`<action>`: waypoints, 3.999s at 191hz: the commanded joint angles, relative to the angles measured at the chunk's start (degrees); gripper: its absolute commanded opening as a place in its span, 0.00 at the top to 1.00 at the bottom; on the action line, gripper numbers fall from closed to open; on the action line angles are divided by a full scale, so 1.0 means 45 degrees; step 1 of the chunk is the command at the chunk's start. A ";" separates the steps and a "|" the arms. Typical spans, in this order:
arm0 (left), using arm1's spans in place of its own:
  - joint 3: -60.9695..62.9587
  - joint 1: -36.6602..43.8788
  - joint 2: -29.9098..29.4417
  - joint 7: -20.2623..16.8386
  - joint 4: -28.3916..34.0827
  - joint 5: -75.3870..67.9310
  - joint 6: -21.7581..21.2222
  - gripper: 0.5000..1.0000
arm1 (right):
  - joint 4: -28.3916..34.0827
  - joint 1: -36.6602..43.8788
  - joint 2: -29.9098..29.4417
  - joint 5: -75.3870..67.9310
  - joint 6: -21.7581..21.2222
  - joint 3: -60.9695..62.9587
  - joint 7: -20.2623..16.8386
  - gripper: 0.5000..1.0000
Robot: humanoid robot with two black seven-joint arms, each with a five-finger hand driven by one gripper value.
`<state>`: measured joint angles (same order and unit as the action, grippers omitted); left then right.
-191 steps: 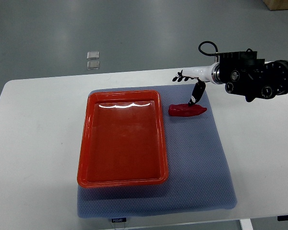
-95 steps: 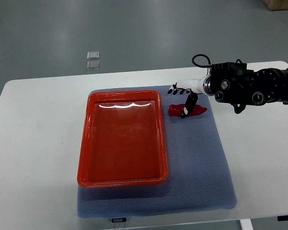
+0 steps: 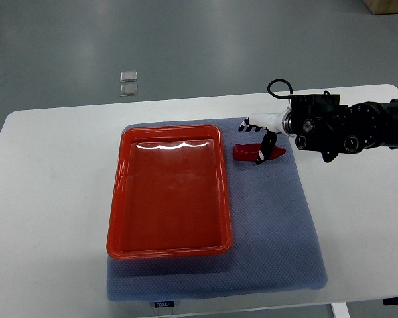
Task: Place red pepper on red tray
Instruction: 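Lower the right hand onto the red pepper and close its fingers, then carry the held pepper with the right hand over the red tray, then lower the pepper into the tray and open the right hand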
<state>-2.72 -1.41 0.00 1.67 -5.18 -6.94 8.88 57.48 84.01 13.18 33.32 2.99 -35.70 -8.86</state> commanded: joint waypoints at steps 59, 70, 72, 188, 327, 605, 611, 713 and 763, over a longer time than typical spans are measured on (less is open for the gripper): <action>0.0000 0.0000 0.0000 0.0001 0.0000 0.0000 0.0000 0.00 | -0.0137 -0.0291 -0.0214 0.0954 -0.0001 -0.0015 0.0015 0.41; 0.0000 0.0000 0.0000 0.0001 0.0000 -0.0020 0.0000 0.00 | -0.0157 -0.0291 -0.0214 0.1052 -0.0001 -0.0015 0.0015 0.41; 0.0000 0.0000 0.0000 0.0001 0.0000 0.0000 0.0000 0.00 | -0.0157 -0.0291 -0.0214 0.1091 -0.0001 -0.0015 0.0015 0.41; 0.0000 0.0000 0.0000 0.0001 0.0000 0.0000 0.0000 0.00 | -0.0313 -0.0642 -0.0214 0.1989 -0.0138 0.0024 0.0074 0.64; 0.0000 0.0000 0.0000 0.0001 0.0000 0.0000 0.0000 0.00 | -0.0742 0.0060 0.0001 0.1970 -0.0450 0.0219 0.0230 1.00; 0.0000 0.0000 0.0000 0.0001 0.0000 0.0000 0.0000 0.00 | -0.0704 -0.0037 -0.2929 0.2399 -0.1310 0.2504 0.1168 0.65; 0.0000 0.0000 0.0000 0.0001 0.0000 0.0000 0.0000 0.00 | -0.0704 -0.0037 -0.2929 0.2399 -0.1310 0.2504 0.1187 0.64; 0.0000 0.0000 0.0000 0.0001 0.0000 0.0000 0.0000 0.00 | -0.0821 0.0061 -0.2929 0.2165 -0.1368 0.3168 0.1226 0.17; 0.0000 0.0000 0.0000 0.0001 0.0000 0.0000 0.0000 0.00 | -0.1563 -0.0563 -0.2461 0.2126 -0.1427 0.5413 0.1246 0.17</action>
<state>-2.72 -1.41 0.00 1.67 -5.19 -6.96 8.88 51.81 83.86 0.17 42.90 -3.38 -16.31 -3.24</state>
